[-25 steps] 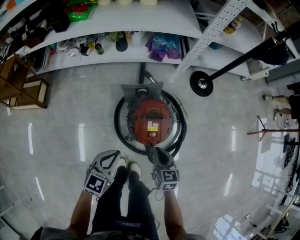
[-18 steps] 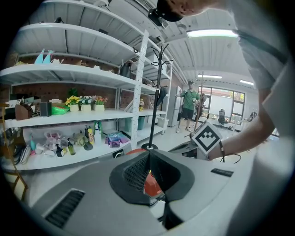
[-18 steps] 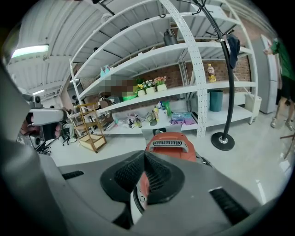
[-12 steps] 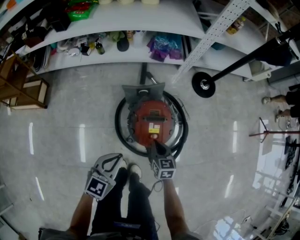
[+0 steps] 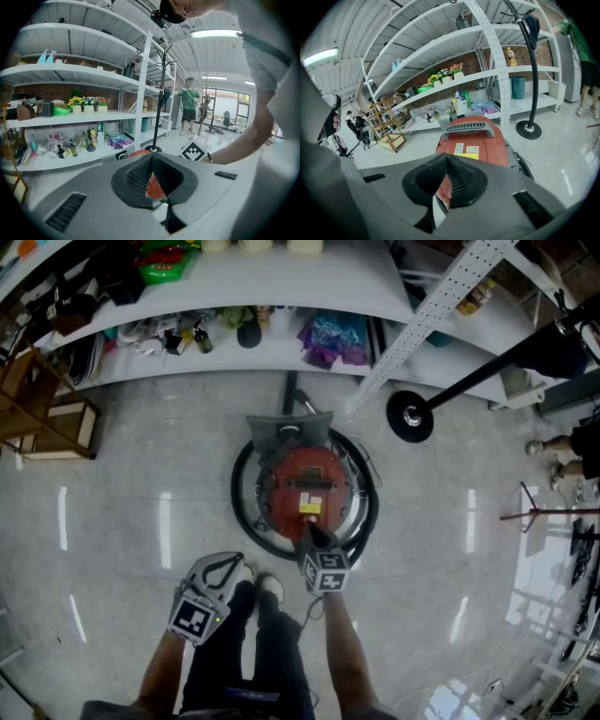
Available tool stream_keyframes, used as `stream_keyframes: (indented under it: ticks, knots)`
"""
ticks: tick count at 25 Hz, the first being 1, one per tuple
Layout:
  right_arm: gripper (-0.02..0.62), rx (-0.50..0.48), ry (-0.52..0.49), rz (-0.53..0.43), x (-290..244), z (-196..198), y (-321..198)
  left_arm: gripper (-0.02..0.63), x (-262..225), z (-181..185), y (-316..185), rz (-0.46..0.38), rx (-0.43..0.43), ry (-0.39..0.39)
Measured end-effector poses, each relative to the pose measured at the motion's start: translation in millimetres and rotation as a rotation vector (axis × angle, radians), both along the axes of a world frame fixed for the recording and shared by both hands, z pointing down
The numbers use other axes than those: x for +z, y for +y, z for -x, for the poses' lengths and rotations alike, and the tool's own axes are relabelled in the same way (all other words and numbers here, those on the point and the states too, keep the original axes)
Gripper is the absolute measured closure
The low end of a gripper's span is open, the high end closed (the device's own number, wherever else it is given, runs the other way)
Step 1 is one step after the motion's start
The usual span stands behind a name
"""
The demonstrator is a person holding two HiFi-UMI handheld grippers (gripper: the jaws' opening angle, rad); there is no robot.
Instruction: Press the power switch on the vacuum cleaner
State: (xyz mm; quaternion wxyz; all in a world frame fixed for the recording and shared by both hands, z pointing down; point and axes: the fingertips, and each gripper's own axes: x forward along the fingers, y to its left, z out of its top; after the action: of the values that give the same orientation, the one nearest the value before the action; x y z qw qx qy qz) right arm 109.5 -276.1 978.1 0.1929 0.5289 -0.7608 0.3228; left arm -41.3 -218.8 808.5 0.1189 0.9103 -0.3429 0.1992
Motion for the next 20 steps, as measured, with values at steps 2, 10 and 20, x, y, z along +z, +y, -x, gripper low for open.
stream_keyframes:
  ticks: [2,10,20]
  knots:
    - [0.583,-0.002,0.001,0.004,5,2,-1,0.598,2,1,-1,-0.003,0.000,-0.002]
    - [0.583,-0.005,0.002,0.058,32,7,-1,0.598,8,5,-6,0.001,-0.016,0.000]
    - [0.583,-0.007,0.013,0.060,42,5,-6,0.598,14,7,-12,0.003,-0.032,-0.003]
